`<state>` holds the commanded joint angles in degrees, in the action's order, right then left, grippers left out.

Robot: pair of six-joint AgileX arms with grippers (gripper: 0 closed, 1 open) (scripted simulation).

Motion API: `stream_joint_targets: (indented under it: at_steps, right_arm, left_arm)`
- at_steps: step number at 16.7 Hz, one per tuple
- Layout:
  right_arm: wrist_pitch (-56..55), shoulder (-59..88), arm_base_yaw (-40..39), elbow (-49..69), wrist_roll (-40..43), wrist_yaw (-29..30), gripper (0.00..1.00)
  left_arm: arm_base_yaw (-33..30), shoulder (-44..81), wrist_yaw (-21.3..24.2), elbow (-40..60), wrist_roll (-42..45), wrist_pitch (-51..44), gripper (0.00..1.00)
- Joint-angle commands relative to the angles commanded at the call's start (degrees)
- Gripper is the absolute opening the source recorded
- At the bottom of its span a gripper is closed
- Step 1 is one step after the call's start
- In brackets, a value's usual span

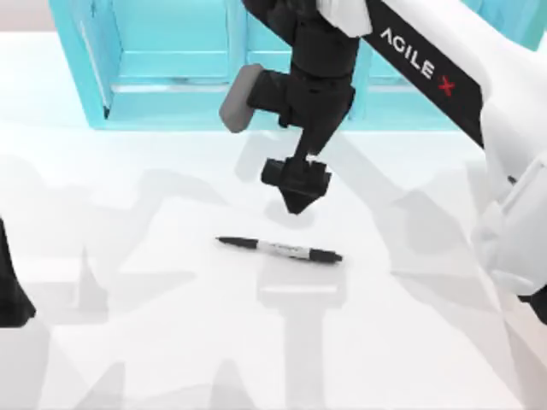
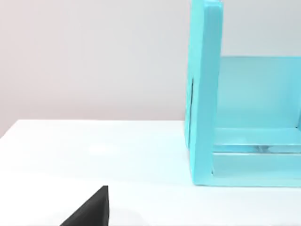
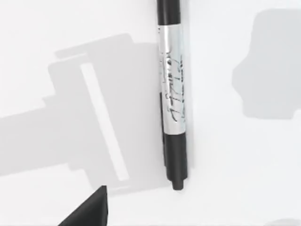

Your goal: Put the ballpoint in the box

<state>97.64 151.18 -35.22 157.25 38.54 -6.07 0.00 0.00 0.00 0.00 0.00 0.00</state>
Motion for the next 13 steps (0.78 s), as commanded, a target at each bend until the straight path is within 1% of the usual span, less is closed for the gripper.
stream_joint_targets:
  at_steps: [2, 5, 11, 13]
  right_arm:
    - [3.18, 4.97, -1.11, 5.29, 1.31, -0.15, 1.0]
    - [5.31, 8.28, -1.86, 8.85, 2.19, -0.25, 1.0]
    - [5.09, 8.36, -1.57, 8.61, 2.13, -0.22, 1.0]
    - [3.38, 7.88, -1.79, 6.59, 2.13, -0.25, 1.0]
  left_arm:
    - [0.0, 0.0, 0.0, 0.0, 0.0, 0.0, 1.0]
    - [0.0, 0.0, 0.0, 0.0, 0.0, 0.0, 1.0]
    - [0.0, 0.0, 0.0, 0.0, 0.0, 0.0, 1.0]
    - [0.0, 0.0, 0.0, 0.0, 0.0, 0.0, 1.0]
